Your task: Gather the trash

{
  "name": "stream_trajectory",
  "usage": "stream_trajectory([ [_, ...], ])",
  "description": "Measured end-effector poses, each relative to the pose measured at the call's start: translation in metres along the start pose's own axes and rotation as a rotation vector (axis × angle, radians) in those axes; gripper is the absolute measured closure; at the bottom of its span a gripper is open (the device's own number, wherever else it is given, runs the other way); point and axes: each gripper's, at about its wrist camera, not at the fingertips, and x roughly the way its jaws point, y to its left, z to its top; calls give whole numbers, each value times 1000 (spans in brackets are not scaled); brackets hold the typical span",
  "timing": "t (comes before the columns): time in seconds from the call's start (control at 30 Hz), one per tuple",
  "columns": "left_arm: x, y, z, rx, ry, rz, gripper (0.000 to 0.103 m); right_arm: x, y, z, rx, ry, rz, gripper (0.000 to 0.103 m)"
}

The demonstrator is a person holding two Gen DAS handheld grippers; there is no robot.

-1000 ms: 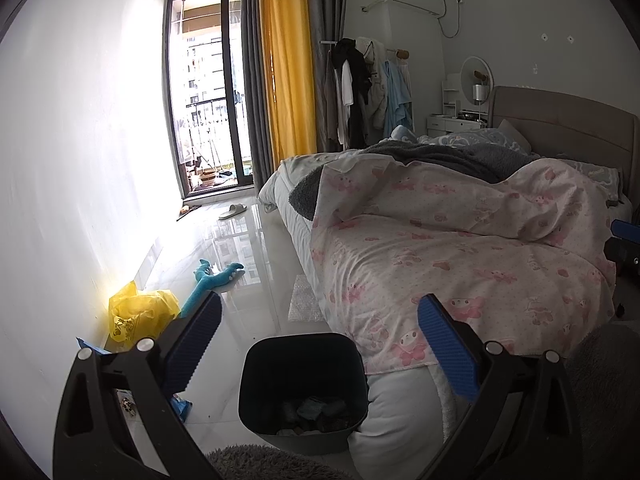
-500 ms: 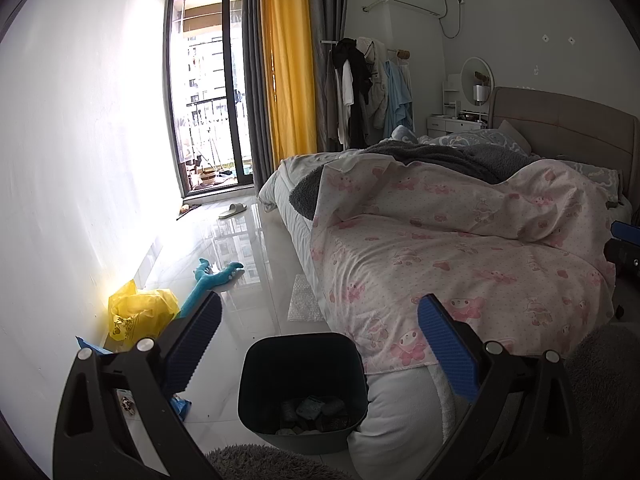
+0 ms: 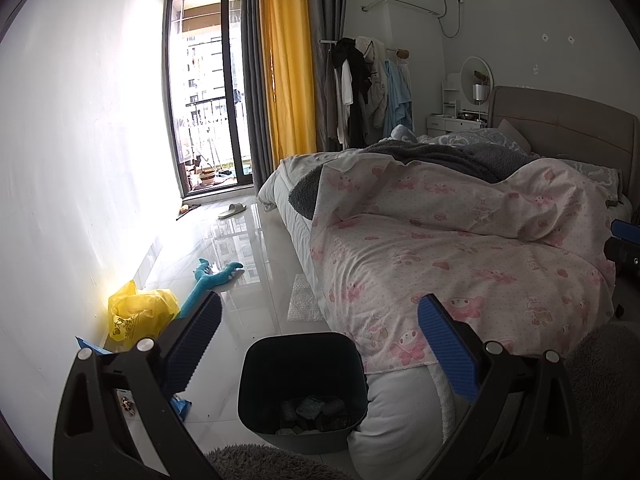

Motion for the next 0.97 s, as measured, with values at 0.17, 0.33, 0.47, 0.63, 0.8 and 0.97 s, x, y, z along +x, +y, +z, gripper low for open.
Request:
stream_trajectory([
  [0.17, 0, 0, 0, 0, 0, -1, 3, 0, 0, 0, 0, 0, 0, 3],
  [0.33, 0, 0, 0, 1, 0, -2, 3, 0, 0, 0, 0, 0, 0, 3],
  [0.47, 0, 0, 0, 0, 1, 0, 3, 0, 0, 0, 0, 0, 0, 3],
  [0.63, 0, 0, 0, -2, 1, 0, 3, 0, 0, 0, 0, 0, 0, 3],
  [0.8, 0, -1, 0, -3, 5, 3, 3, 0, 0, 0, -1, 0, 0, 3],
  [0.97, 0, -1, 0, -2, 4, 2, 3, 0, 0, 0, 0, 0, -1, 3],
])
